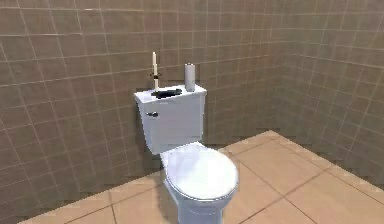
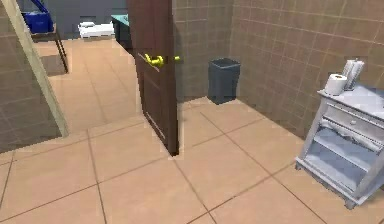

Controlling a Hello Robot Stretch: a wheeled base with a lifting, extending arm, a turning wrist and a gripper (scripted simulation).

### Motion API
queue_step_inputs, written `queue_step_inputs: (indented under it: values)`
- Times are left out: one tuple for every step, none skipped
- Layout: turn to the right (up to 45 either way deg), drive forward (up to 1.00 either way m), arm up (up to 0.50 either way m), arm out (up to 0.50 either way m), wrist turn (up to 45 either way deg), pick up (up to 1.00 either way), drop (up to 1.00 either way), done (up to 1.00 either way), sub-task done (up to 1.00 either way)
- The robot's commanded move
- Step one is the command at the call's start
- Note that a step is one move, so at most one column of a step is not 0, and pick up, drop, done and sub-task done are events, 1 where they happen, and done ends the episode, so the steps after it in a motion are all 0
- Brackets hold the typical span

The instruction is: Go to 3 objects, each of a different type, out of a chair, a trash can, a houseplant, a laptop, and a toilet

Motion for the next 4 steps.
queue_step_inputs:
  values:
    - [0.0, 0.00, 0.00, 0.00, 0.0, 0.00, 0.00, 0.00, 1.00]
    - [45.0, 0.00, 0.00, 0.00, 0.0, 0.00, 0.00, 0.00, 0.00]
    - [45.0, 0.00, 0.00, 0.00, 0.0, 0.00, 0.00, 0.00, 0.00]
    - [12.0, 0.00, 0.00, 0.00, 0.0, 0.00, 0.00, 0.00, 0.00]
